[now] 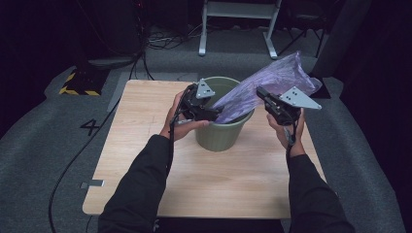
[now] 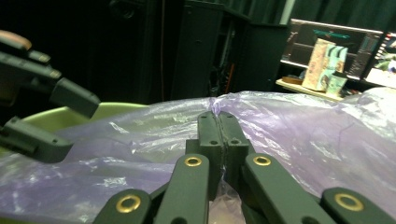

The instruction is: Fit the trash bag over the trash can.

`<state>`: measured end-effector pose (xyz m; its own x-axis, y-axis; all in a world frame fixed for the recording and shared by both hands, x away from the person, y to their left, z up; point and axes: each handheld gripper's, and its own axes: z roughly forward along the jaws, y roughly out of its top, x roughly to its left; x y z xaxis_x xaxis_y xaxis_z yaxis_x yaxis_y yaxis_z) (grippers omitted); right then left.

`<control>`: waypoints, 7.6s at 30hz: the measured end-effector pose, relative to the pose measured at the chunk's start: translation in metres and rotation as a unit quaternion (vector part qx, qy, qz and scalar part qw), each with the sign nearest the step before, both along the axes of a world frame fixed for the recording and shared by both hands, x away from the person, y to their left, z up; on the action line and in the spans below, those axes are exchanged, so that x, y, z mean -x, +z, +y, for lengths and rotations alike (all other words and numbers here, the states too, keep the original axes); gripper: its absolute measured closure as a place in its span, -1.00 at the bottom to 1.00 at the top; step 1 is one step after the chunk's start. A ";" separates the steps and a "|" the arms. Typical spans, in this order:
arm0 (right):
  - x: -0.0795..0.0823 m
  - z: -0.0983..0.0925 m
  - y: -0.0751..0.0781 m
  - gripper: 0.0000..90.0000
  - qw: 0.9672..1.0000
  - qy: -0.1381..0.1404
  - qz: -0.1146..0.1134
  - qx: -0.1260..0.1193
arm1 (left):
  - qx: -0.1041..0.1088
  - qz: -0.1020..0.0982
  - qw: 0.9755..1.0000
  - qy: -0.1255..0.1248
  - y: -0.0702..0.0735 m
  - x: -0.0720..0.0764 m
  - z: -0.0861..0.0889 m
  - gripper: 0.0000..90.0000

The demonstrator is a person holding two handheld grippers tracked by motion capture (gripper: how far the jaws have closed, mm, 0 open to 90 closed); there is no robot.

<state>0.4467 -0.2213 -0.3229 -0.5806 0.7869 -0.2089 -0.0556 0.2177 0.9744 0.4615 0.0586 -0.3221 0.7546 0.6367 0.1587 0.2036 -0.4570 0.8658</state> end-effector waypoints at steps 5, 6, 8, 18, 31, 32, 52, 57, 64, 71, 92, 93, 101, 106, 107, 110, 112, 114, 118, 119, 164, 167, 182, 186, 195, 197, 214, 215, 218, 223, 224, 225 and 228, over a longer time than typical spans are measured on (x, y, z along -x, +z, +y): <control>0.008 0.008 -0.006 1.00 1.000 0.021 -0.002 0.019 | 0.003 -0.001 0.999 -0.032 0.004 0.008 -0.008 -0.37; 0.010 0.010 -0.007 1.00 0.999 0.033 0.000 0.020 | 0.002 -0.002 0.999 -0.035 0.004 0.009 -0.010 -0.38; 0.015 0.014 -0.009 1.00 0.998 0.047 -0.001 0.030 | 0.001 -0.002 0.999 -0.048 0.004 0.011 -0.013 -0.39; 0.028 0.028 -0.012 1.00 0.994 0.101 0.002 0.049 | -0.014 -0.006 0.997 -0.074 0.004 0.016 -0.022 -0.08; 0.036 0.026 -0.014 0.58 0.992 0.122 0.012 0.040 | -0.041 -0.036 0.996 -0.076 0.000 0.015 -0.021 0.98; 0.037 0.025 -0.013 0.57 0.992 0.123 0.013 0.039 | -0.042 -0.035 0.996 -0.075 0.000 0.014 -0.021 0.99; 0.062 -0.035 -0.014 -0.44 0.997 0.070 0.002 0.038 | -0.035 -0.035 0.997 -0.056 -0.007 0.008 -0.001 0.99; 0.056 -0.045 -0.022 -0.58 0.998 0.044 0.016 0.046 | -0.025 -0.032 0.998 -0.051 -0.009 0.005 0.006 0.99; 0.038 -0.051 -0.037 -0.57 0.997 0.041 0.064 0.033 | -0.021 -0.028 0.998 -0.044 -0.012 0.000 0.016 0.99; 0.033 -0.043 -0.040 0.41 0.993 0.096 0.070 0.022 | -0.016 -0.021 0.999 -0.031 -0.016 -0.005 0.026 0.99; 0.059 0.003 -0.010 0.96 0.987 0.139 0.008 0.077 | 0.017 -0.019 0.993 -0.118 0.001 0.023 0.001 -0.26; 0.059 0.004 -0.010 0.96 0.987 0.140 0.011 0.075 | 0.013 -0.020 0.992 -0.121 0.002 0.024 -0.001 -0.26; 0.066 0.009 -0.007 0.90 0.984 0.162 0.010 0.073 | -0.016 -0.035 0.992 -0.116 0.003 0.023 -0.015 0.48; 0.073 0.007 -0.006 0.46 0.984 0.164 0.015 0.066 | -0.017 -0.045 0.992 -0.116 0.001 0.022 -0.007 0.96; 0.075 0.005 -0.007 0.37 0.984 0.166 0.015 0.064 | -0.013 -0.049 0.992 -0.111 0.002 0.023 -0.004 0.97; 0.081 0.000 -0.009 0.06 0.986 0.155 0.014 0.067 | 0.003 -0.052 0.993 -0.102 0.003 0.024 0.007 0.97; 0.085 -0.004 -0.013 -0.02 0.986 0.150 0.013 0.070 | 0.009 -0.051 0.994 -0.096 0.003 0.025 0.015 0.97; 0.087 -0.008 -0.017 -0.07 0.986 0.147 0.017 0.071 | 0.009 -0.051 0.994 -0.091 0.003 0.025 0.020 0.96; 0.087 -0.012 -0.026 -0.13 0.986 0.149 0.031 0.069 | 0.022 -0.044 0.995 -0.083 -0.001 0.024 0.035 0.90; 0.086 -0.011 -0.028 -0.14 0.986 0.149 0.035 0.069 | 0.024 -0.042 0.995 -0.082 -0.001 0.024 0.037 0.89; 0.077 0.020 -0.053 0.76 0.980 0.183 0.045 0.057 | 0.025 -0.019 0.990 -0.136 -0.001 0.063 -0.018 -0.38; 0.078 0.017 -0.058 0.74 0.979 0.191 0.047 0.052 | 0.016 -0.022 0.992 -0.120 -0.004 0.061 -0.016 -0.19; 0.092 -0.012 -0.057 0.40 0.982 0.178 0.035 0.047 | -0.010 -0.041 0.991 -0.124 -0.013 0.055 -0.011 0.82; 0.089 -0.030 -0.053 0.32 0.989 0.141 0.030 0.032 | 0.022 -0.043 0.991 -0.126 -0.008 0.055 0.000 0.85; 0.080 -0.038 -0.053 -0.05 0.996 0.071 0.029 0.044 | 0.043 -0.048 0.992 -0.109 -0.002 0.055 0.027 0.87; 0.078 -0.036 -0.053 -0.09 0.996 0.064 0.026 0.049 | 0.049 -0.046 0.992 -0.107 -0.002 0.054 0.034 0.87; 0.057 -0.013 -0.078 1.00 0.988 0.075 0.084 0.105 | 0.078 -0.037 0.995 -0.041 -0.016 0.039 0.079 0.99; 0.055 -0.012 -0.080 1.00 0.987 0.074 0.086 0.111 | 0.079 -0.037 0.995 -0.038 -0.017 0.038 0.080 0.99; 0.054 -0.010 -0.085 0.99 0.985 0.074 0.094 0.125 | 0.089 -0.034 0.995 -0.029 -0.018 0.034 0.085 0.99; 0.061 -0.010 -0.087 0.31 0.984 0.092 0.088 0.126 | 0.096 -0.034 0.995 -0.022 -0.019 0.032 0.088 0.99; 0.066 -0.010 -0.085 0.27 0.984 0.092 0.079 0.126 | 0.096 -0.035 0.995 -0.021 -0.019 0.032 0.089 0.99; 0.071 -0.011 -0.083 0.23 0.984 0.097 0.072 0.129 | 0.096 -0.036 0.995 -0.019 -0.018 0.032 0.089 0.99; 0.083 -0.016 -0.077 0.22 0.981 0.110 0.069 0.141 | 0.096 -0.036 0.995 -0.013 -0.018 0.031 0.092 0.99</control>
